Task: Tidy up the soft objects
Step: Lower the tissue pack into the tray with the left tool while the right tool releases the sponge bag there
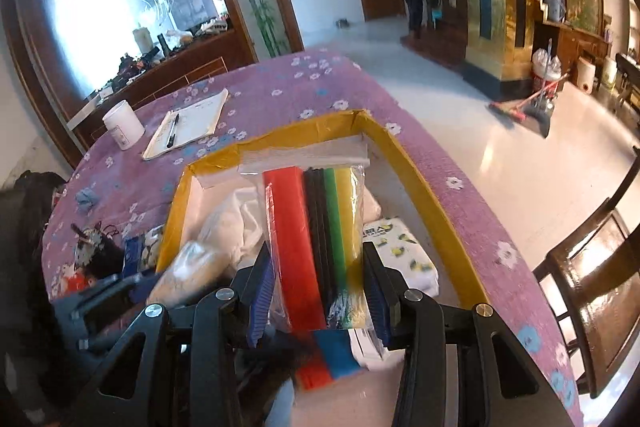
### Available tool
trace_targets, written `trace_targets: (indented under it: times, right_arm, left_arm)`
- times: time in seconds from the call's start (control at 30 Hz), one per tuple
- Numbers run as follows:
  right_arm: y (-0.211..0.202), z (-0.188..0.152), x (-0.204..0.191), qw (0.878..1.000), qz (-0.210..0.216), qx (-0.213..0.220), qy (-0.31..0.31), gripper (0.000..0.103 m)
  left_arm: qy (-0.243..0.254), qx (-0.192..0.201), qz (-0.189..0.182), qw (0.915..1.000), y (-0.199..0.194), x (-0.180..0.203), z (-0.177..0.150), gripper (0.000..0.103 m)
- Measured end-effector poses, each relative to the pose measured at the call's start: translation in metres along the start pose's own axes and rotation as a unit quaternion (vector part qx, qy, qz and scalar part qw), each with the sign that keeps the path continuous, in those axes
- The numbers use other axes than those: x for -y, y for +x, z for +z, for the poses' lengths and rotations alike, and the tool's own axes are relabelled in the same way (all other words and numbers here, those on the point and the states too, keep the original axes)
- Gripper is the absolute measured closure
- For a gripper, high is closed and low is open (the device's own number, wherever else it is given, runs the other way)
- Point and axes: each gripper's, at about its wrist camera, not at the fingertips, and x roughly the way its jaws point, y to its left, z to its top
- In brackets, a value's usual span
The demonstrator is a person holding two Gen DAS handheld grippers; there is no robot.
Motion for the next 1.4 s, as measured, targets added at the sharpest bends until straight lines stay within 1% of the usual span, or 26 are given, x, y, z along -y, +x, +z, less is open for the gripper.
trace_targets:
  times: [0.1, 0.17, 0.23, 0.3, 0.33, 0.4, 0.43, 0.47, 0.5, 0.53, 0.57, 0.73, 0.87, 1.07, 1.13, 1.23, 1.4]
  right_arm:
    - [0.016, 0.006, -0.005, 1.0, -0.005, -0.012, -0.002, 0.058]
    - [0.026, 0.007, -0.008, 1.0, -0.001, -0.021, 0.001, 0.058]
    - [0.033, 0.009, -0.012, 1.0, 0.003, -0.031, 0.003, 0.058]
    - [0.034, 0.01, -0.016, 1.0, -0.006, -0.025, -0.002, 0.058]
    - [0.035, 0.011, -0.018, 1.0, -0.013, -0.025, -0.007, 0.058]
    - [0.038, 0.011, -0.019, 0.999, -0.009, -0.03, -0.01, 0.056]
    - [0.037, 0.011, -0.019, 1.0, -0.005, -0.028, -0.006, 0.054]
    - [0.033, 0.01, -0.017, 1.0, -0.002, -0.022, 0.0, 0.053]
    - [0.031, 0.009, -0.017, 1.0, -0.001, -0.018, 0.002, 0.048]
    - [0.027, 0.009, -0.015, 1.0, 0.001, -0.012, 0.005, 0.04]
    - [0.023, 0.008, -0.014, 1.0, 0.003, -0.007, 0.008, 0.038]
    - [-0.013, 0.001, -0.009, 0.999, 0.01, 0.034, 0.025, 0.037]
    - [-0.043, -0.011, -0.005, 0.997, 0.014, 0.062, 0.035, 0.034]
    - [-0.07, -0.02, -0.007, 0.996, 0.021, 0.075, 0.03, 0.032]
    - [-0.079, -0.021, -0.008, 0.996, 0.024, 0.082, 0.03, 0.031]
    - [-0.089, -0.023, -0.009, 0.995, 0.029, 0.091, 0.031, 0.029]
    - [-0.095, -0.028, -0.02, 0.995, 0.045, 0.091, 0.024, 0.028]
  left_arm:
    - [0.007, 0.01, -0.005, 0.9999, -0.002, 0.0, -0.003, 0.058]
    - [0.011, 0.011, -0.012, 0.9998, -0.002, 0.001, -0.006, 0.058]
    - [0.016, 0.02, -0.014, 0.9996, -0.004, 0.001, -0.009, 0.058]
    - [0.017, 0.023, -0.019, 0.9994, -0.005, 0.0, -0.011, 0.058]
    - [0.015, 0.023, -0.022, 0.9994, -0.005, 0.001, -0.01, 0.056]
    - [0.012, 0.023, -0.026, 0.9993, -0.005, 0.0, -0.01, 0.05]
    - [0.012, 0.023, -0.026, 0.9993, -0.005, 0.0, -0.01, 0.046]
    - [0.012, 0.026, -0.026, 0.9993, -0.006, 0.0, -0.01, 0.041]
    - [0.011, 0.03, -0.026, 0.9991, -0.008, 0.0, -0.011, 0.039]
    - [0.011, 0.034, -0.027, 0.999, -0.009, 0.001, -0.011, 0.035]
    - [0.012, 0.038, -0.028, 0.9988, -0.01, 0.001, -0.01, 0.033]
    - [0.017, 0.058, -0.029, 0.9977, -0.021, 0.004, -0.011, 0.033]
    - [0.019, 0.064, -0.027, 0.9974, -0.025, 0.006, -0.01, 0.033]
    - [0.024, 0.076, -0.023, 0.9965, -0.041, 0.013, -0.006, 0.033]
    - [0.026, 0.071, -0.016, 0.997, -0.047, 0.015, -0.004, 0.033]
    - [0.023, 0.064, -0.019, 0.9975, -0.06, 0.014, -0.003, 0.033]
    - [0.021, 0.057, -0.013, 0.9981, -0.079, 0.008, -0.007, 0.033]
